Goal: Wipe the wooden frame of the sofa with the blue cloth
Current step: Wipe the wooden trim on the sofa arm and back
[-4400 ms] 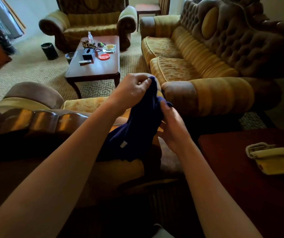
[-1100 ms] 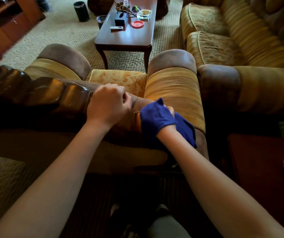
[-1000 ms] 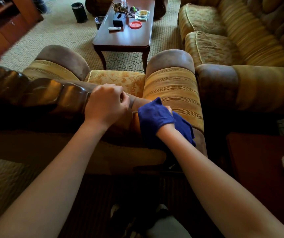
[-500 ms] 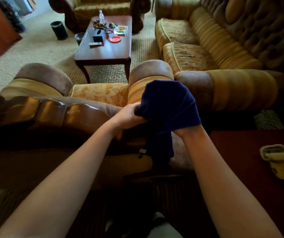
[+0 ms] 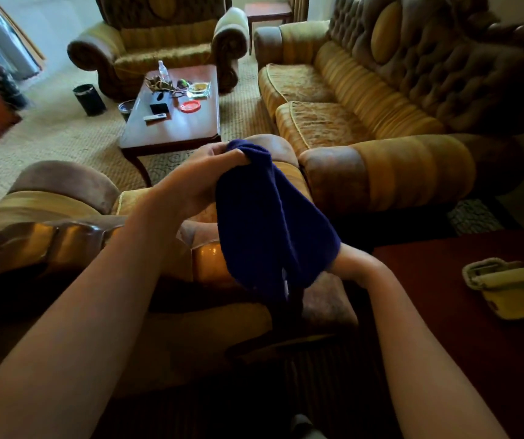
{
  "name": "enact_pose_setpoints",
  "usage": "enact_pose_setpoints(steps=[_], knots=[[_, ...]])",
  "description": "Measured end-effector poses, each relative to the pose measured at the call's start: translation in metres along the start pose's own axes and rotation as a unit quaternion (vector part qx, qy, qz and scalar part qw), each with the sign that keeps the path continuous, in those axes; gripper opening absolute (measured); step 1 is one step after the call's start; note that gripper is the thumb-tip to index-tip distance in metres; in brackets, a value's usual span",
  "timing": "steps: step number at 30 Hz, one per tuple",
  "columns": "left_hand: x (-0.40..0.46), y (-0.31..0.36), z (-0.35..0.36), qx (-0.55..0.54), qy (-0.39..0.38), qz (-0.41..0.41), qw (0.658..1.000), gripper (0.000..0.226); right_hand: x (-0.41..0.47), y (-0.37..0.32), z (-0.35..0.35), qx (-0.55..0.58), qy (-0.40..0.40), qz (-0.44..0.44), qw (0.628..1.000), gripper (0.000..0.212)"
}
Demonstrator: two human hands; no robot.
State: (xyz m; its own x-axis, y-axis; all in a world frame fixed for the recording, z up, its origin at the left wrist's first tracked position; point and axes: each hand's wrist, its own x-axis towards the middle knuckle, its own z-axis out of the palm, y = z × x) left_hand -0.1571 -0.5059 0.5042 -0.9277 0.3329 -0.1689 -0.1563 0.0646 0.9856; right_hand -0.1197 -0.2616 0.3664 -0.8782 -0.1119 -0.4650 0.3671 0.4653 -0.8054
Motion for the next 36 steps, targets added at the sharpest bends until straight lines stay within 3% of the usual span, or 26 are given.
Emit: enact_pose_setpoints(steps=[1,3,4,7,9,13,16,19,21,23,27,31,36], knots=[[-0.001,0.004,0.002,0.027,0.006,0.010,1.000,0.022,0.002,0.002,-0.003,-0.043,0.050,0.001,0.998,0.034],[-0.003,0.009,0.007,0.149,0.008,0.042,0.988,0.016,0.001,0.001,-0.005,-0.004,0.176,-0.061,0.982,0.045],[-0.004,0.011,0.011,0.208,0.003,0.057,0.976,0.015,-0.007,-0.008,0.000,0.057,0.181,-0.124,0.974,0.054],[-0.005,0.013,0.030,0.290,-0.044,0.070,0.954,0.017,-0.023,-0.049,0.030,0.151,0.056,-0.278,0.947,0.079],[-0.007,0.015,0.037,0.321,-0.065,0.057,0.943,0.020,-0.023,-0.068,0.053,0.096,0.060,-0.325,0.939,0.074],[-0.022,0.017,0.018,0.345,-0.020,0.005,0.939,0.034,-0.017,-0.065,0.066,0.084,0.204,-0.374,0.901,0.045],[-0.037,0.006,-0.011,0.449,0.019,-0.056,0.891,0.042,-0.018,-0.045,0.069,0.175,0.317,-0.278,0.890,0.044],[-0.047,-0.016,-0.037,0.615,0.049,-0.107,0.780,0.059,-0.007,-0.014,0.080,0.213,0.441,-0.180,0.853,0.042],[-0.052,-0.034,-0.048,0.688,0.034,-0.137,0.712,0.067,-0.003,0.005,0.103,0.200,0.457,-0.147,0.854,0.040],[-0.057,-0.049,-0.060,0.723,0.020,-0.158,0.672,0.079,-0.001,0.019,0.139,0.179,0.418,-0.132,0.881,0.040],[-0.069,-0.072,-0.080,0.746,-0.003,-0.116,0.656,0.099,-0.012,0.011,0.210,0.182,0.430,-0.156,0.871,0.046],[-0.075,-0.082,-0.083,0.767,-0.006,-0.042,0.640,0.086,-0.021,-0.007,0.269,0.143,0.451,-0.228,0.851,0.045],[-0.077,-0.093,-0.082,0.793,0.034,0.027,0.607,0.064,-0.012,0.007,0.312,-0.027,0.423,-0.274,0.863,0.046]])
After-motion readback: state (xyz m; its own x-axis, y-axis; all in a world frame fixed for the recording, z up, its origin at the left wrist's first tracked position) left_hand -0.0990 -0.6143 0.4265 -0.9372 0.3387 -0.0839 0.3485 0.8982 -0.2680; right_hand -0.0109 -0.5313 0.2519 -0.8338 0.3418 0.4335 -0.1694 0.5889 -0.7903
